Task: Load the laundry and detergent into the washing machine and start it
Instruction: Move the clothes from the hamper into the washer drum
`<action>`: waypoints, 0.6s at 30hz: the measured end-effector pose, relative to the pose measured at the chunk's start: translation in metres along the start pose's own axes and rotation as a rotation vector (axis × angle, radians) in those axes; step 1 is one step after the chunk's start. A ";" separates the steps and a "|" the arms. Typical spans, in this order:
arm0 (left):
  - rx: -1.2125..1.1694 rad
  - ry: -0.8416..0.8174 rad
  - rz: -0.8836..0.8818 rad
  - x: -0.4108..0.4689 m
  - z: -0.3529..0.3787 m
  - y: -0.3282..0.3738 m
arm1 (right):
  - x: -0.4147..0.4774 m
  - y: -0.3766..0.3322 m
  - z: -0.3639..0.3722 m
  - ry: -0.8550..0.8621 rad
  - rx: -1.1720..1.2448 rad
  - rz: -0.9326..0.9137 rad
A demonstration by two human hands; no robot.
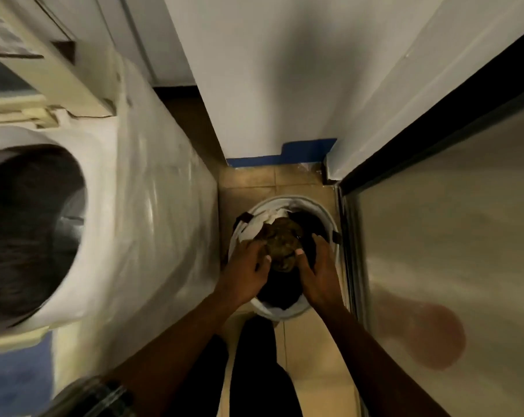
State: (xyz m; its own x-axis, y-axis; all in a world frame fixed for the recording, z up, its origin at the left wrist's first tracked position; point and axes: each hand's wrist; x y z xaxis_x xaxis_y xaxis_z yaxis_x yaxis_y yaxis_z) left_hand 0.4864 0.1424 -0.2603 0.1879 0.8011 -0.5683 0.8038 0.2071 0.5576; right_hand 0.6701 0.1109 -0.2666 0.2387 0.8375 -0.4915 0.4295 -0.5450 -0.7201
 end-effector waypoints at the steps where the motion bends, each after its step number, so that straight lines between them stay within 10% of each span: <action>1: -0.038 -0.011 -0.048 0.015 0.021 -0.013 | 0.013 0.018 0.007 -0.007 0.002 0.043; 18: -0.626 0.008 -0.549 0.191 0.149 -0.123 | 0.173 0.186 0.108 0.045 0.324 0.595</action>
State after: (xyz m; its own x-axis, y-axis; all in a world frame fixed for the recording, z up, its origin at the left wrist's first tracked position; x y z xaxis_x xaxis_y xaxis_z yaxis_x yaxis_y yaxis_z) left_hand 0.5080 0.1857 -0.5273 -0.1453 0.4984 -0.8547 0.3166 0.8418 0.4371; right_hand 0.6970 0.1501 -0.5384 0.3925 0.3886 -0.8336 -0.0673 -0.8918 -0.4474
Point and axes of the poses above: each hand's wrist, its own x-axis towards the middle knuckle, its own z-axis out of the palm, y = z × x, and after that the axes turned 5 degrees about x, right-handed
